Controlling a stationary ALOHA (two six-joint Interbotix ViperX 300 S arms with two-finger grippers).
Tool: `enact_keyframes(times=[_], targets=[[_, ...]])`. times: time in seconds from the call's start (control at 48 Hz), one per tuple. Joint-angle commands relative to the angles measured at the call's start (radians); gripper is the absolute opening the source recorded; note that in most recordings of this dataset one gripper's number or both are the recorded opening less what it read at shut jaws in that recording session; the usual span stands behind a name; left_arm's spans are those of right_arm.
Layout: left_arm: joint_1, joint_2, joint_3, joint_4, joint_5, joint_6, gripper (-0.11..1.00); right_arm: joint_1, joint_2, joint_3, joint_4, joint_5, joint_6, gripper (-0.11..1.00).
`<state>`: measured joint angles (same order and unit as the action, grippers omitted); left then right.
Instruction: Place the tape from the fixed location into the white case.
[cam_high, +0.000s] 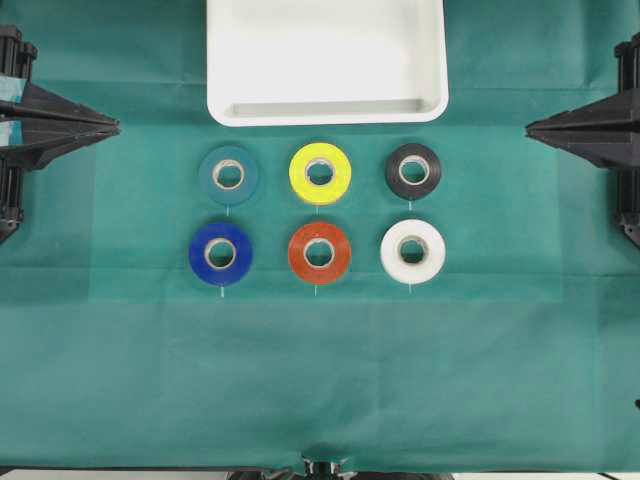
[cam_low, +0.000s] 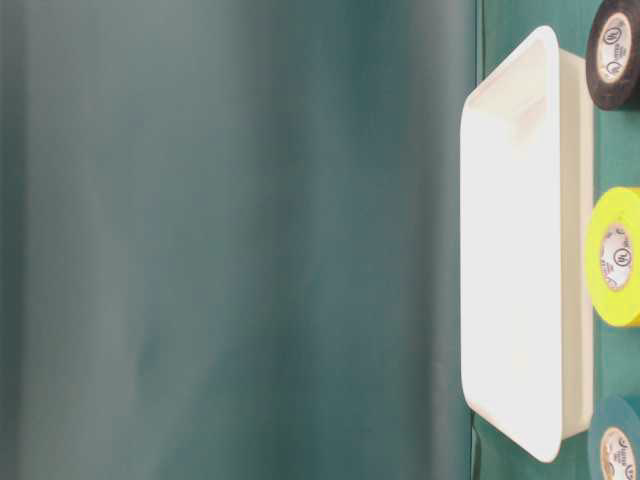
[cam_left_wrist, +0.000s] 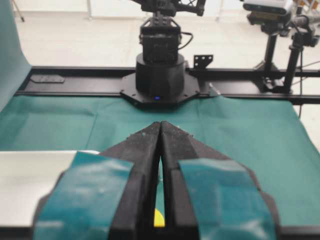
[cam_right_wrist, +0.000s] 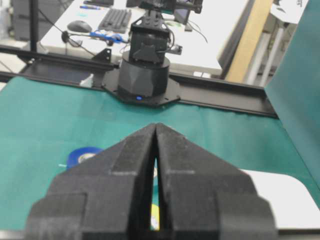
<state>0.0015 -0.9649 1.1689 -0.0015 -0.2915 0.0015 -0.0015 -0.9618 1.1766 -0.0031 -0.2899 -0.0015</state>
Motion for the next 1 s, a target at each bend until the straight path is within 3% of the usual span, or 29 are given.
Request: enact_keyframes(times=[0.0,0.813,0.876,0.98], targets=[[-0.006,0.009,-0.026,-0.011,-0.003,0.002,0.02,-0.002,0.009,-0.026,0.002,-0.005,-0.002,0.0],[-0.012,0.025,-0.032,-0.009,0.0,0.006,0.02,-0.002,0.025,-0.051,0.0,0.051,-0.003,0.0],[-0.012,0.025,-0.034,-0.009,0.0,0.006,0.06,-0.002,0.025,-0.052,0.0,0.051,-0.003,0.0],[-0.012,0.025,-0.034,-0.011,-0.002,0.005,0.27,-0.002,0.025,-0.052,0.0,0.051,-0.003,0.0]])
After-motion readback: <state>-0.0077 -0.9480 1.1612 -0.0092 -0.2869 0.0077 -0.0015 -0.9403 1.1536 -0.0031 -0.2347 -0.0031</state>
